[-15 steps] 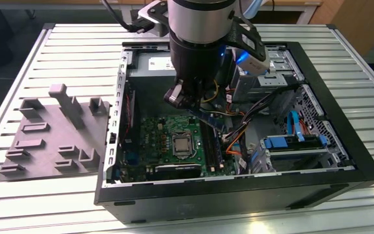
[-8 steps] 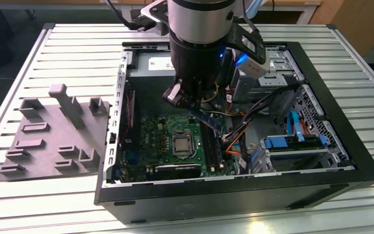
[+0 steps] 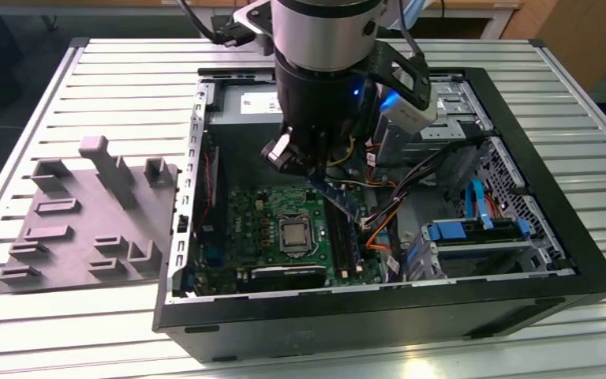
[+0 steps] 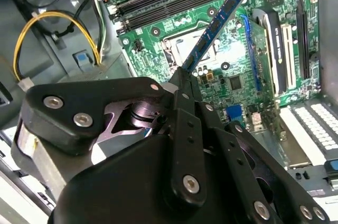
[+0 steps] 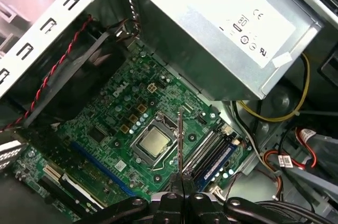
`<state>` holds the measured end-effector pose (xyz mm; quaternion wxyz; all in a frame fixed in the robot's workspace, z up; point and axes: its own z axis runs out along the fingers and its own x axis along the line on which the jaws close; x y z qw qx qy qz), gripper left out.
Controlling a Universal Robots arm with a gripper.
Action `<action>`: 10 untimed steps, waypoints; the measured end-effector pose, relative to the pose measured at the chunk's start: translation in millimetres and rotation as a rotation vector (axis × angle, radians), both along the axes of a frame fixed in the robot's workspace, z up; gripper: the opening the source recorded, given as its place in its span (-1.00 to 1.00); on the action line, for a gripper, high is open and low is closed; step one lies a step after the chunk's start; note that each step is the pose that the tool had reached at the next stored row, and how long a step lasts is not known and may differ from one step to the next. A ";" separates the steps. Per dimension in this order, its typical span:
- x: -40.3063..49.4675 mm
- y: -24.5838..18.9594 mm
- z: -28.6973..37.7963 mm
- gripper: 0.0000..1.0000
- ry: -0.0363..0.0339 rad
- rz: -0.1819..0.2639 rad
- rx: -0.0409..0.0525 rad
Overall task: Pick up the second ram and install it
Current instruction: 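Insert the second ram into the second slot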
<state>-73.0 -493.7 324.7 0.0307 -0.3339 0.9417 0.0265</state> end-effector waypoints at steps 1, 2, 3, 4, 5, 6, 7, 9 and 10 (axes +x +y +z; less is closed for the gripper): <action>0.0 0.0 -0.1 -0.77 0.0000 -0.009 0.0001; 0.0 0.0 -0.1 -0.77 0.0000 -0.019 0.0000; 0.0 0.0 -0.2 -0.77 0.0000 -0.027 0.0000; 0.0 0.0 -0.3 -0.77 0.0000 -0.037 0.0000; 0.0 0.0 -0.4 -0.77 0.0000 -0.047 0.0000; 0.0 0.0 -0.5 -0.77 0.0000 -0.057 0.0000; 0.0 0.0 -0.6 -0.77 0.0000 -0.067 0.0000; 0.0 0.0 -0.8 -0.77 0.0000 -0.088 0.0000; 0.0 0.0 -0.9 -0.77 0.0000 -0.099 0.0000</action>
